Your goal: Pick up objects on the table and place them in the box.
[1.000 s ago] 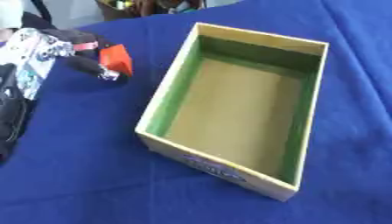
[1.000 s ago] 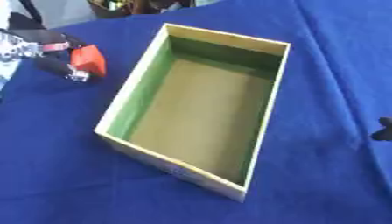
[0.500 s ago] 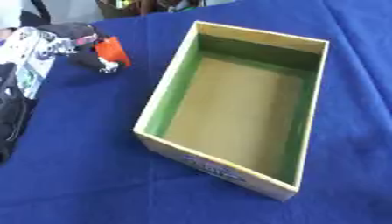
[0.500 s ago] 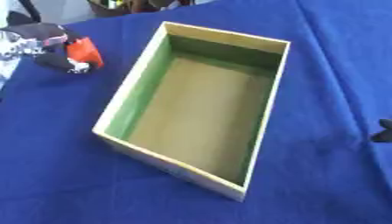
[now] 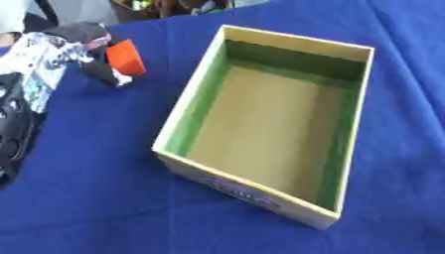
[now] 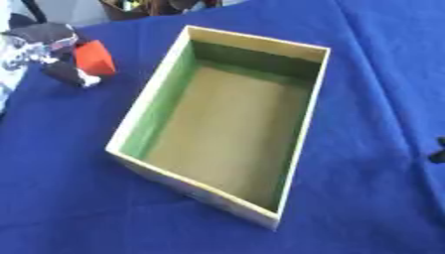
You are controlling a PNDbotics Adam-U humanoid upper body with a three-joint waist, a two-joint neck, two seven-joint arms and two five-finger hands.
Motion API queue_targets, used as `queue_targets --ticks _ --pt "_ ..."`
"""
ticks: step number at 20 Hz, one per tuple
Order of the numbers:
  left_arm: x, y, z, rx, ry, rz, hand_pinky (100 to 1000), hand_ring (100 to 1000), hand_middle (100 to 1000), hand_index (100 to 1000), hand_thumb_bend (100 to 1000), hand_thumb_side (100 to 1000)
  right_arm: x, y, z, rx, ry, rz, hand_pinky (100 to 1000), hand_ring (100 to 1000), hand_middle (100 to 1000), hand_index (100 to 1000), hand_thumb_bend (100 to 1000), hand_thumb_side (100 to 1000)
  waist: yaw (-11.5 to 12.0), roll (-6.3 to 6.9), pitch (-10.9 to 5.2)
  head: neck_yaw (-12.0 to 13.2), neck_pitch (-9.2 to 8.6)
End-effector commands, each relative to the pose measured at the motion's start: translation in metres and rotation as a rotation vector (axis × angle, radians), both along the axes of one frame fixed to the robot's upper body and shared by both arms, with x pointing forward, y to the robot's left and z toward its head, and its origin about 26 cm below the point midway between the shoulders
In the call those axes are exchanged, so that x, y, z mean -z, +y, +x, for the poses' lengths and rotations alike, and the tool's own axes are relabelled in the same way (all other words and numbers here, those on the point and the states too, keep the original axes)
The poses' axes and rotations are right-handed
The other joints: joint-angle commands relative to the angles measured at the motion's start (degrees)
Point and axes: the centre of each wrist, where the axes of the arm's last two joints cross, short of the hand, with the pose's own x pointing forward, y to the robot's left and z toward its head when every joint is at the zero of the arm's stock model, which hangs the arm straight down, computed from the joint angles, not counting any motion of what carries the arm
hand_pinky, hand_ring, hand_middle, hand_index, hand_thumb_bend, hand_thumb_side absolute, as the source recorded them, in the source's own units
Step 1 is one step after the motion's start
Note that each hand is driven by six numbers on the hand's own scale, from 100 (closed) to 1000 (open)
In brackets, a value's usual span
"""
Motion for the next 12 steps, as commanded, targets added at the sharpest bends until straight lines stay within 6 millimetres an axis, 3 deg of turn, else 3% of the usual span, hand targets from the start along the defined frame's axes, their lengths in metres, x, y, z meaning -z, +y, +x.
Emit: queue_targets --ticks 1,12 --pt "-0.0128 0.0089 -0.0057 -0.025 -0.083 -0.029 100 333 376 562 100 481 -0.0057 -0.0014 -0.0033 0.01 -0.023 -0.006 849 608 522 757 100 855 0.1 -0.47 -1.52 0.2 -0.43" --pt "-0.0123 0.0073 -0.0092 -0.003 -0.175 -0.108 100 283 352 517 100 513 -0.0017 -0.0031 -0.005 0.02 0.002 0.0 852 610 523 754 100 853 1.1 -1.23 -3.28 -0.2 0.36"
